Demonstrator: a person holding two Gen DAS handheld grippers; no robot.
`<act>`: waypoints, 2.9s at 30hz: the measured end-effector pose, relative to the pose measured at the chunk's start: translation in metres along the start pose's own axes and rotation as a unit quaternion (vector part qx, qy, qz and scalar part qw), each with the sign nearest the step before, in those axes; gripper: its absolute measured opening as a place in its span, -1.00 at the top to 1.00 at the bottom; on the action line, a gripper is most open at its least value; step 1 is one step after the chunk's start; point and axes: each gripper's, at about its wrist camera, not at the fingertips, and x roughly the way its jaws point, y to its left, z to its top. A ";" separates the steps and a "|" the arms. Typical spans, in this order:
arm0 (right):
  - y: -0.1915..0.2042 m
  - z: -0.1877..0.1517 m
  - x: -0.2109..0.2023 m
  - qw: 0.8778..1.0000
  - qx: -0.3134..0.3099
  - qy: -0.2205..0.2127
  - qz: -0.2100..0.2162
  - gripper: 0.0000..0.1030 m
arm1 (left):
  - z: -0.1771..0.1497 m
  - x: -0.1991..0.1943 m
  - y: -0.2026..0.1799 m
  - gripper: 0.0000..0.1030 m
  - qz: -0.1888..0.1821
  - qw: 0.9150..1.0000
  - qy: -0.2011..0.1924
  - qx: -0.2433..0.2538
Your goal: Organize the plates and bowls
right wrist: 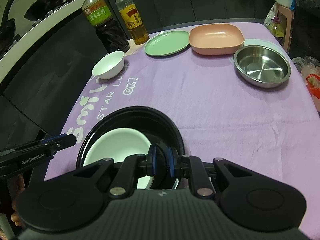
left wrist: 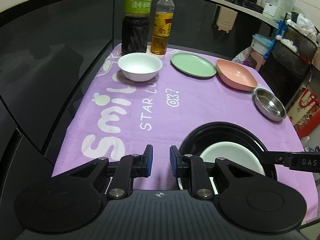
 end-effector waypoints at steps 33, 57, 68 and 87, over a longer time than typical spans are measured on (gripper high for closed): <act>0.027 0.103 0.052 0.999 -0.036 0.019 0.012 0.47 | 0.091 0.069 0.068 0.59 0.069 0.994 0.003 -0.090; 0.069 0.183 0.156 0.998 0.010 0.037 0.052 0.30 | 0.146 0.147 0.099 0.58 0.067 0.987 0.026 -0.142; 0.077 0.186 0.188 0.997 0.014 0.054 0.062 0.30 | 0.145 0.137 0.115 0.57 0.058 0.983 0.004 -0.175; 0.081 0.190 0.232 0.994 0.017 0.089 0.057 0.75 | 0.147 0.185 0.091 0.78 0.015 0.991 0.032 -0.130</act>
